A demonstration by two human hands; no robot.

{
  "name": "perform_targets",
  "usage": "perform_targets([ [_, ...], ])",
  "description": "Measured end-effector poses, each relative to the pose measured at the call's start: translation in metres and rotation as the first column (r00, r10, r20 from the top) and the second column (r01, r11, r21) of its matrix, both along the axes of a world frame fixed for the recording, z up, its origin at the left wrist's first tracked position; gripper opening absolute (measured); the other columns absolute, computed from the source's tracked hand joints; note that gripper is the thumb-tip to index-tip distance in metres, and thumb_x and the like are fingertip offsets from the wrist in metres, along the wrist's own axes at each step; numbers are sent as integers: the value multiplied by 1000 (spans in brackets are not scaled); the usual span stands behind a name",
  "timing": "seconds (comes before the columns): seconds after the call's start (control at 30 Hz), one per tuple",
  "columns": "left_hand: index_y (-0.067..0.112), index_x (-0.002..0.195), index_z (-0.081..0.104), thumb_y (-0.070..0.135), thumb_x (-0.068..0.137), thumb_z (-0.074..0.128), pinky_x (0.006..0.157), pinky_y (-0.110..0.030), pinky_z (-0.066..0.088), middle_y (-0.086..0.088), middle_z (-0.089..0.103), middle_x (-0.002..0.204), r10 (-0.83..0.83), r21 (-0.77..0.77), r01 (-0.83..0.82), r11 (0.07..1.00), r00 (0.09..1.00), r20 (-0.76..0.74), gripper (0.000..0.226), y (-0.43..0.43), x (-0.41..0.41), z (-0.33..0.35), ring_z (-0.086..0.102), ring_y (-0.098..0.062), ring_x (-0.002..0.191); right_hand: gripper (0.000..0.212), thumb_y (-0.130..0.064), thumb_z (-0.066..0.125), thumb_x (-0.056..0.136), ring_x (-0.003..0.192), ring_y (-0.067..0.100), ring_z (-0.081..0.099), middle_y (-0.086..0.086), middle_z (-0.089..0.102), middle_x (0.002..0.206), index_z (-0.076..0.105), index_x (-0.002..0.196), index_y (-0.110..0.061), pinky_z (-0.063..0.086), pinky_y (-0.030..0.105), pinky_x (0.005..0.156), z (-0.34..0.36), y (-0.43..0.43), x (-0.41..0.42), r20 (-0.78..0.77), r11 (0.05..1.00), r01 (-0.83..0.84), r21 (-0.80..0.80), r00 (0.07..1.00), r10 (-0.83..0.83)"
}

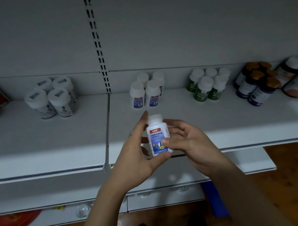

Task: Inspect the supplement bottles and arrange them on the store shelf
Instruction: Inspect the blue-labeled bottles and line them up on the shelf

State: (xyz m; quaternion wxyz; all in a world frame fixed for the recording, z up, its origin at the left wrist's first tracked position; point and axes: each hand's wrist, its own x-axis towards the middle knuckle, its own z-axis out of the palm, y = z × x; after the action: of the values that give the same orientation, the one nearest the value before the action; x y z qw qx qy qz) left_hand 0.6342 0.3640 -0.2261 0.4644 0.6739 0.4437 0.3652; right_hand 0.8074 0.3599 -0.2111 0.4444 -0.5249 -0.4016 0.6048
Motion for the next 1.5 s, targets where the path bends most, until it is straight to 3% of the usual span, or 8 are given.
perform_targets([
  [0.3, 39, 152, 20, 32, 71, 85, 72, -12, 46, 17, 51, 129, -24, -5, 24, 1000, 999, -23, 105, -1, 2, 1, 55, 1, 103, 47, 4, 73, 77, 88, 17, 71, 11, 70, 110, 60, 120, -7, 56, 25, 69, 2, -8, -5, -10, 1000, 20, 9, 1000, -20],
  [0.5, 40, 148, 28, 11, 73, 83, 75, -13, 48, 3, 46, 121, 50, -56, -45, 997, 995, 89, 98, -4, -6, 3, 59, -2, 97, 29, -5, 54, 94, 100, 28, 65, 14, 69, 111, 59, 122, -13, 49, 45, 91, 1, -8, -5, -80, 998, 55, -8, 995, -55],
  [0.6, 36, 146, 32, 6, 75, 82, 76, -19, 50, 5, 53, 117, 45, -102, -31, 994, 989, 144, 92, -4, -9, 3, 62, -4, 93, 35, -5, 46, 97, 108, 27, 66, 14, 68, 120, 54, 130, -11, 55, 40, 91, 5, -10, -9, -192, 998, -55, -27, 980, 49],
  [0.77, 36, 137, 42, 39, 73, 79, 82, -12, 44, 20, 54, 127, 33, 39, -32, 999, 999, -20, 74, -6, -14, 3, 50, 0, 120, 49, -8, 62, 85, 104, 30, 69, 13, 70, 116, 52, 133, -10, 59, 36, 77, 6, -7, -9, -160, 999, -37, 2, 986, 37],
  [0.97, 41, 139, 43, 58, 63, 72, 70, -15, 46, 9, 52, 109, 46, -4, -47, 999, 997, -58, 83, -5, -14, 7, 54, 0, 99, 49, -20, 71, 73, 96, 29, 71, 16, 71, 111, 63, 120, -9, 59, 36, 74, 10, -9, -16, -61, 998, -45, 31, 997, 47],
  [1.23, 40, 138, 41, 28, 75, 82, 73, -26, 54, 5, 58, 115, 84, -55, -83, 995, 996, 31, 76, -9, -19, 4, 59, -5, 96, 37, -17, 56, 91, 108, 26, 68, 12, 70, 119, 60, 127, -9, 59, 36, 79, 10, -11, -15, -61, 998, -41, 47, 997, 44],
  [1.37, 35, 137, 34, 20, 85, 70, 85, -34, 56, 8, 59, 119, 44, -115, -30, 993, 992, 118, 65, -8, -24, 2, 63, -6, 104, 32, -5, 49, 99, 116, 26, 64, 11, 67, 124, 60, 127, -13, 54, 45, 95, 9, -10, -15, -40, 999, -42, -2, 998, 42],
  [1.5, 37, 134, 41, 38, 84, 66, 88, -13, 48, 16, 53, 129, -6, -82, 9, 997, 999, 38, 57, -10, -26, 3, 55, 3, 114, 39, 1, 59, 91, 101, 27, 70, 14, 71, 109, 57, 128, -12, 58, 41, 87, 12, -12, -20, -81, 999, -42, -25, 996, 40],
])
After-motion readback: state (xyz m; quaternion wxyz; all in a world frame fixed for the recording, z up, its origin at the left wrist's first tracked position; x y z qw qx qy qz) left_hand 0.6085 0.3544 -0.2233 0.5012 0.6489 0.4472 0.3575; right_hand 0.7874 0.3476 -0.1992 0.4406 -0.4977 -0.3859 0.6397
